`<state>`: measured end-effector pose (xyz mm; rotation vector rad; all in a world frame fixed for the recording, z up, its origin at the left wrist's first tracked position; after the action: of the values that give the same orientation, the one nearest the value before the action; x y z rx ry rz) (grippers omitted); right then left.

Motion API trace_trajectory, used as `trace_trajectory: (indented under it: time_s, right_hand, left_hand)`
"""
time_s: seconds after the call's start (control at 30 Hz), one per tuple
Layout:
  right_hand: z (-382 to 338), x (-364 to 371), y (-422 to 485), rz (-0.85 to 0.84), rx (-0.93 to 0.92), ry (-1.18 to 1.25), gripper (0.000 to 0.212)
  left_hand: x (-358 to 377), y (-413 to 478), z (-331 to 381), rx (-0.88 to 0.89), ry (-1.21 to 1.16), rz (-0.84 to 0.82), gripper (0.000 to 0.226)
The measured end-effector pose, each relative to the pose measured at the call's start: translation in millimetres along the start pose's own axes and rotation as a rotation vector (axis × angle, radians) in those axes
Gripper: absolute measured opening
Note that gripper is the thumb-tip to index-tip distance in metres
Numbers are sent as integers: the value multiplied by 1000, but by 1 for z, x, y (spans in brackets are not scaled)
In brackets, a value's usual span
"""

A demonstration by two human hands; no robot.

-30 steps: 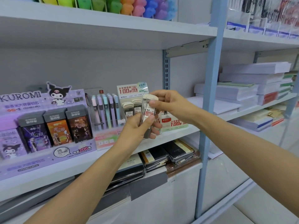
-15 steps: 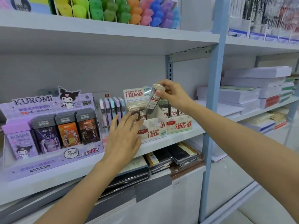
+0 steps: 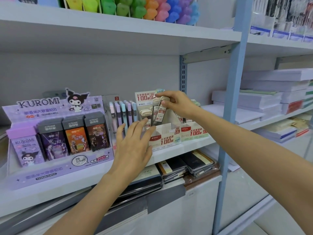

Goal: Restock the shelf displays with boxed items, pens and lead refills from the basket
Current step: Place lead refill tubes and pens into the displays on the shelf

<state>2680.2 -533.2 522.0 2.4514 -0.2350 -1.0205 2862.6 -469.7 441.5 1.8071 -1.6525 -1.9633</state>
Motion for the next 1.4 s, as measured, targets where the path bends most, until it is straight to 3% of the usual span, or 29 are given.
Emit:
trace_trajectory:
  time_s: [0.3, 0.63, 0.77, 0.9, 1.1, 1.27, 1.4]
  right_hand:
    - [-7, -9, 4, 97, -60, 25, 25]
    - [-14, 3, 0, -13, -133, -106, 21]
    - [-13, 6, 2, 81, -108, -88, 32]
    - [-10, 12, 2, 226, -95, -155, 16]
    - [-3, 22, -16, 157, -83, -247, 21]
    - [-23, 15, -62, 270, -282, -185, 18]
    - [-17, 35, -123, 280, -346, -21, 11]
  left_hand:
    - [2, 0, -2, -2, 19, -6, 57]
    - [3, -1, -3, 2, 31, -10, 57]
    - [5, 0, -3, 6, 46, -6, 58]
    - [7, -1, -4, 11, 42, -2, 58]
    - [7, -2, -4, 28, 33, 2, 63]
    - [0, -17, 12, 2, -22, 147, 61]
    - [14, -63, 42, 54, -192, 378, 23]
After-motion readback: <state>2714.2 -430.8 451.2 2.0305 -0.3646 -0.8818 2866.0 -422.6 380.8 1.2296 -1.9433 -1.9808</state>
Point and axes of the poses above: each hand's wrist, its own y-axis towards the middle knuckle, its own x-axis out of the palm, z = x × y, the point moved 5 cm from there along y, towards the middle knuckle, and after that the axes turned 8 degrees about x, right-handed, at the moved point
